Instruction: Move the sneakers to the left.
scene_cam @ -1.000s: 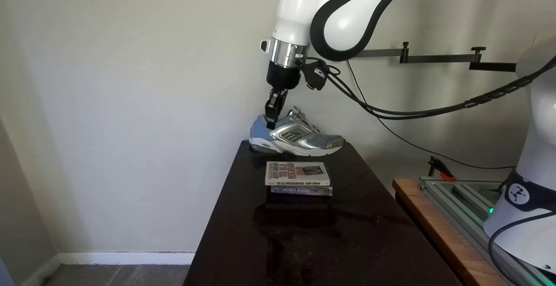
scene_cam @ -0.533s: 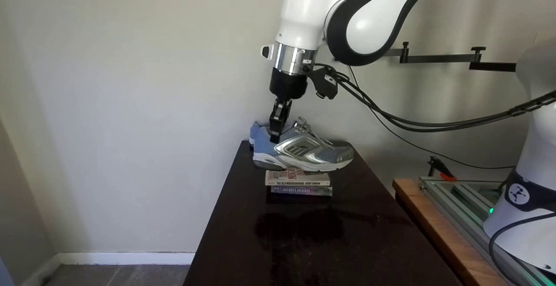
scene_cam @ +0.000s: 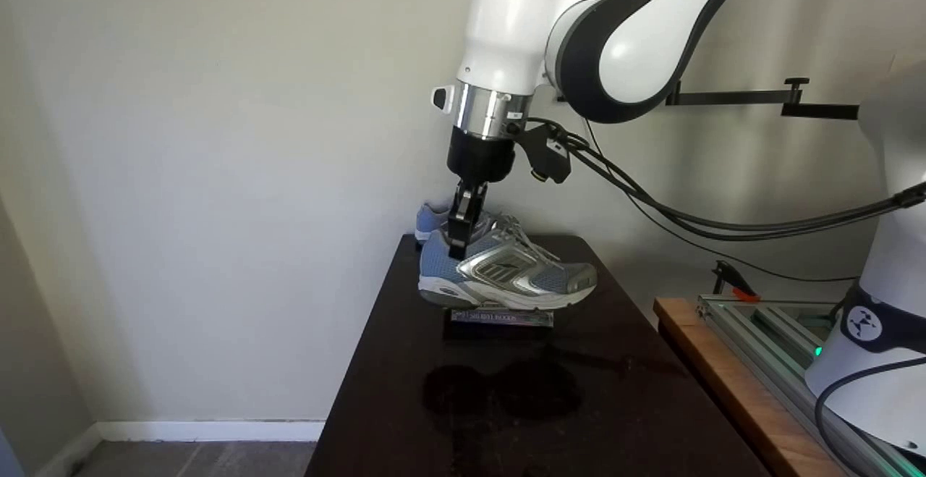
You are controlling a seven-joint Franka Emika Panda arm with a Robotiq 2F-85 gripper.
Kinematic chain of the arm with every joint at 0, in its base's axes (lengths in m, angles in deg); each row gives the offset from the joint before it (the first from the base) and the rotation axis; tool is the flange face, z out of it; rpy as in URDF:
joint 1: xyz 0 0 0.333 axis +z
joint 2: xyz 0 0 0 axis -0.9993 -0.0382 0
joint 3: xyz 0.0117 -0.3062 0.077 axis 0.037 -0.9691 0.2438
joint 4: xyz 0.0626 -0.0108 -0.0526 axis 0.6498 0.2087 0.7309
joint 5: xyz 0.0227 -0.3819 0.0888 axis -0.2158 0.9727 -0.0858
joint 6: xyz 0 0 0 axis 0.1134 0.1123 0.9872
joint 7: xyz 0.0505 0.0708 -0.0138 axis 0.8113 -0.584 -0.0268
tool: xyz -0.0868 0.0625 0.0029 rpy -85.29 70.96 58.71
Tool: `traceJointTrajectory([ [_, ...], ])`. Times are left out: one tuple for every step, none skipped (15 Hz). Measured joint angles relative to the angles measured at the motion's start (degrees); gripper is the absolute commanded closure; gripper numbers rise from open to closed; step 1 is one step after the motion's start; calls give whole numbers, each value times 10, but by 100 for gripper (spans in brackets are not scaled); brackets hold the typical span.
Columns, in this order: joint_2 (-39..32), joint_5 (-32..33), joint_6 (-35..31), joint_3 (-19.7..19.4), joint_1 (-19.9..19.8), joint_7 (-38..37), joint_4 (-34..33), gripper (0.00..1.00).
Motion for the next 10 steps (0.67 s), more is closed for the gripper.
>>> traceJointTrajectory([
  [-2, 1, -2, 3, 1, -6, 0, 98],
  [-5, 2, -5, 5, 3, -14, 0, 98],
  [-8, 5, -8, 6, 5, -22, 0, 98],
  [-12, 10, -13, 7, 7, -32, 0, 98],
  [-16, 20, -18, 7, 8, -44, 0, 98],
  [-21, 32, -22, 7, 10, -57, 0, 98],
  [-26, 45, -26, 7, 11, -72, 0, 98],
  [-32, 61, -30, 6, 12, -87, 0, 98],
  [-37, 77, -34, 5, 13, -103, 0, 98],
  [-42, 91, -39, 3, 14, -118, 0, 98],
])
